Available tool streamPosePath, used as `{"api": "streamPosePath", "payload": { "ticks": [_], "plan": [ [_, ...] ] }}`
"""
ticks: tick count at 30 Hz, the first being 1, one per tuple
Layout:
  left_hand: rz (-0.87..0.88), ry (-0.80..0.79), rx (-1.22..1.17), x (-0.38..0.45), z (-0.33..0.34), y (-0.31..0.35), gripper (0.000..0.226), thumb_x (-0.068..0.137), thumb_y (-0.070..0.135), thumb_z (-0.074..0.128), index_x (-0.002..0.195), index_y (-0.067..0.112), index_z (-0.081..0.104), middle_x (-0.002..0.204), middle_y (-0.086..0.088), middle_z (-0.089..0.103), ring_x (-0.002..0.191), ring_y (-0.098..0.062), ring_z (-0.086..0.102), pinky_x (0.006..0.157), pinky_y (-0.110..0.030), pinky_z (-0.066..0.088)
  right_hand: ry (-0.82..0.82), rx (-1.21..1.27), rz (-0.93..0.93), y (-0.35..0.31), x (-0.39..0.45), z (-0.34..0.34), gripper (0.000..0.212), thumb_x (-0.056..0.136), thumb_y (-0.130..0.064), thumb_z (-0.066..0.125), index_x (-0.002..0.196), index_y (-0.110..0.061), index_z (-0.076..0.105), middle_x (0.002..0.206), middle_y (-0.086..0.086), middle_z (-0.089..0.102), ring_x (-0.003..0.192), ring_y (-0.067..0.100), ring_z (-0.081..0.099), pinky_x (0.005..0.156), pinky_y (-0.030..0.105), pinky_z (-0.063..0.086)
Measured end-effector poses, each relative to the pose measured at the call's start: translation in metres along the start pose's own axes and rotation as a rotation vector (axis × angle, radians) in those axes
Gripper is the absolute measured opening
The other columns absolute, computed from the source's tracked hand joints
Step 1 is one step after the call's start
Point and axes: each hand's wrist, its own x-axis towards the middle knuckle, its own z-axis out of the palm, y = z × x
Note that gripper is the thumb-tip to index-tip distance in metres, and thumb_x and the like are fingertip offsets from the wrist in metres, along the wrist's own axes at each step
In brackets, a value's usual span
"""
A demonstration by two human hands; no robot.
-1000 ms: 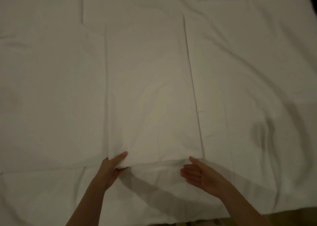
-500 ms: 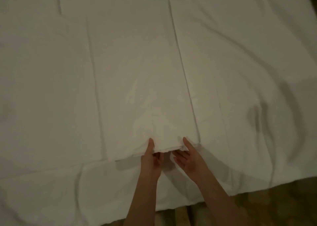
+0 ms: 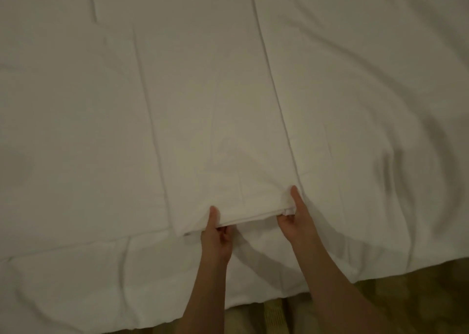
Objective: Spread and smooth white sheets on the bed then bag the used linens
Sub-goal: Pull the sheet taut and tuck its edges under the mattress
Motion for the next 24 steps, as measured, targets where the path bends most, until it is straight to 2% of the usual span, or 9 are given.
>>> {"api": "streamPosePath", "payload": {
  "ticks": [1, 3, 6, 9, 12, 14, 18, 20, 24],
  "plan": [
    [0.002, 0.019, -0.017, 0.002, -0.002, 0.003, 0.014, 0.094, 0.014, 0.059, 0.107, 0.009, 0.062, 0.101, -0.005, 0.067, 0.062, -0.009, 0.071, 0.051, -0.021, 0.056, 0.017, -0.042, -0.031, -0.003, -0.001, -0.002, 0.083, 0.046, -0.042, 0.092, 0.121, -0.018, 0.063, 0.114, -0.006, 0.070, 0.111, 0.012, 0.062, 0.101, 0.030, 0.047],
    [0.006, 0.021, -0.029, 0.006, -0.006, 0.008, 0.021, 0.095, 0.015, 0.059, 0.116, 0.011, 0.060, 0.106, -0.005, 0.066, 0.061, -0.006, 0.070, 0.046, -0.017, 0.052, 0.052, -0.099, -0.083, -0.007, -0.004, -0.002, 0.042, 0.070, -0.032, 0.078, 0.111, -0.023, 0.070, 0.109, -0.007, 0.072, 0.099, 0.006, 0.067, 0.094, 0.025, 0.051],
    [0.025, 0.020, 0.012, 0.011, -0.013, 0.017, 0.035, 0.094, 0.013, 0.060, 0.129, 0.007, 0.058, 0.124, -0.010, 0.063, 0.085, -0.014, 0.068, 0.056, -0.023, 0.058, 0.129, -0.104, -0.186, 0.001, -0.003, -0.008, 0.027, 0.090, -0.023, 0.063, 0.116, -0.016, 0.065, 0.101, -0.003, 0.073, 0.079, 0.008, 0.071, 0.070, 0.022, 0.058],
    [0.082, 0.122, 0.076, 0.016, -0.015, 0.033, 0.036, 0.089, 0.011, 0.067, 0.123, 0.006, 0.059, 0.114, -0.009, 0.066, 0.087, -0.016, 0.064, 0.053, -0.025, 0.058, 0.219, -0.176, -0.172, 0.001, -0.003, -0.010, 0.007, 0.090, -0.014, 0.064, 0.097, -0.011, 0.065, 0.089, 0.005, 0.071, 0.057, 0.011, 0.069, 0.051, 0.022, 0.056],
    [0.123, 0.212, 0.102, 0.022, -0.023, 0.056, 0.018, 0.085, 0.011, 0.072, 0.102, 0.010, 0.065, 0.107, -0.007, 0.065, 0.072, -0.013, 0.065, 0.044, -0.021, 0.053, 0.486, -0.480, -0.370, -0.024, -0.004, -0.027, 0.014, 0.084, -0.021, 0.073, 0.078, -0.010, 0.066, 0.079, 0.010, 0.070, 0.058, 0.011, 0.064, 0.057, 0.024, 0.058],
    [0.135, 0.215, 0.163, 0.028, -0.033, 0.074, 0.010, 0.085, 0.010, 0.072, 0.094, 0.012, 0.068, 0.097, -0.003, 0.069, 0.066, -0.010, 0.064, 0.044, -0.019, 0.051, 0.573, -0.676, -0.585, -0.045, -0.005, -0.031, 0.022, 0.083, -0.024, 0.075, 0.081, -0.005, 0.067, 0.078, 0.013, 0.069, 0.054, 0.006, 0.064, 0.060, 0.021, 0.057],
    [0.229, 0.120, 0.443, 0.047, -0.038, 0.113, 0.030, 0.086, 0.009, 0.069, 0.114, 0.001, 0.066, 0.068, 0.004, 0.072, 0.064, -0.011, 0.066, 0.057, -0.020, 0.056, 0.244, -0.952, -0.644, -0.068, 0.004, 0.015, 0.024, 0.084, -0.015, 0.073, 0.099, 0.004, 0.069, 0.082, 0.014, 0.070, 0.059, 0.008, 0.066, 0.061, 0.017, 0.056],
    [0.275, 0.046, 0.545, 0.054, -0.024, 0.133, 0.030, 0.089, 0.007, 0.065, 0.119, 0.005, 0.063, 0.069, 0.006, 0.073, 0.062, -0.005, 0.069, 0.059, -0.016, 0.056, 0.124, -1.183, -0.614, -0.069, 0.016, 0.048, 0.023, 0.083, -0.018, 0.074, 0.099, -0.002, 0.071, 0.085, 0.012, 0.070, 0.066, 0.012, 0.062, 0.064, 0.017, 0.054],
    [0.309, -0.063, 0.732, 0.070, 0.020, 0.168, 0.032, 0.085, 0.014, 0.072, 0.115, 0.004, 0.066, 0.086, -0.002, 0.074, 0.071, -0.011, 0.068, 0.060, -0.018, 0.055, 0.070, -1.349, -0.588, -0.070, 0.038, 0.112, 0.020, 0.081, -0.025, 0.077, 0.089, -0.008, 0.071, 0.072, -0.001, 0.066, 0.060, 0.008, 0.061, 0.048, 0.010, 0.046]
  ]
}}
